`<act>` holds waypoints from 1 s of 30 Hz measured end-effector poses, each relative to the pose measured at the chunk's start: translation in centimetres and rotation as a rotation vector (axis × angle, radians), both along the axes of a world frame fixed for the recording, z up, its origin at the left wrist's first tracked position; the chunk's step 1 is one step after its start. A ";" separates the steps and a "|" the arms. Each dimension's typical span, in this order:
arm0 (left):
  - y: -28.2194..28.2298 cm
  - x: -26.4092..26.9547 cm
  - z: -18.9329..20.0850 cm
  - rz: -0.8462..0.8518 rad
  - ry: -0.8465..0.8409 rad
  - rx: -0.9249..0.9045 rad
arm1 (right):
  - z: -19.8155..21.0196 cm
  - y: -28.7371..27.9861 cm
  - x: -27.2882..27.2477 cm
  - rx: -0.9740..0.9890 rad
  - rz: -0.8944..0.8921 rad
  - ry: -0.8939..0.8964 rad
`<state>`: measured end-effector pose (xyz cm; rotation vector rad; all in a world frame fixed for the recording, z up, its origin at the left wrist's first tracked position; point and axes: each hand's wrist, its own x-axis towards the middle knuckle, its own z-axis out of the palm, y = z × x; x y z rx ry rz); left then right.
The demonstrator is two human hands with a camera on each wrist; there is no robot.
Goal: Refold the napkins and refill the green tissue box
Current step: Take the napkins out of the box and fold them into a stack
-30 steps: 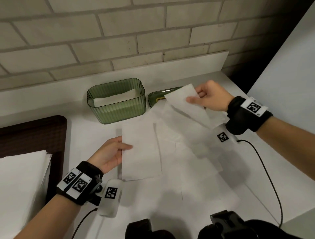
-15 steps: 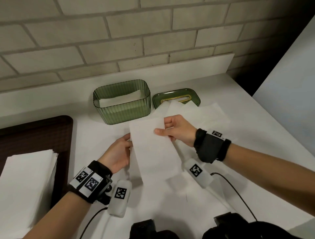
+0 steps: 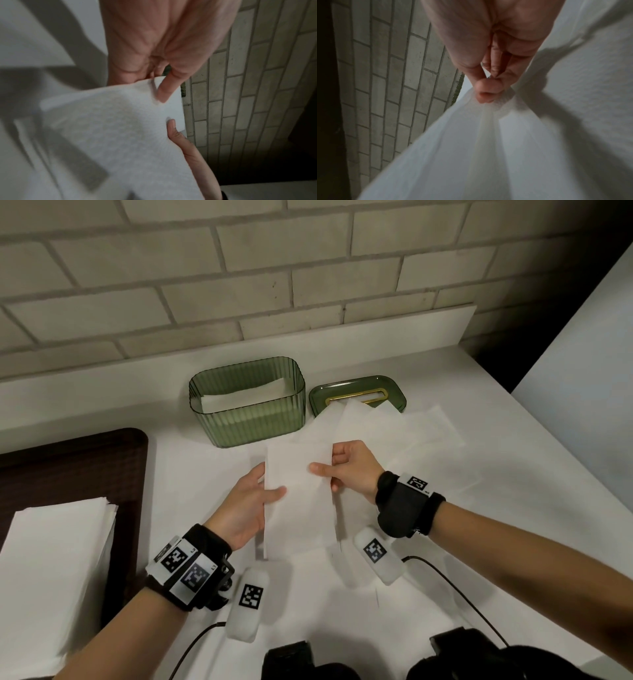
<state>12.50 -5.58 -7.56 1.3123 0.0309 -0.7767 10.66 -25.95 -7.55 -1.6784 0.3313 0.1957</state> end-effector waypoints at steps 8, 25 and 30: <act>0.1 0.1 0.7 0.131 -0.061 -0.099 | 1.0 -0.1 -0.8 -0.175 -0.029 -0.050; -0.8 0.5 2.8 0.310 -0.189 -0.120 | 3.3 0.5 0.3 -0.080 0.466 0.039; 2.4 4.1 5.8 0.473 -0.447 0.083 | 7.3 -1.0 4.5 -0.130 0.349 -0.065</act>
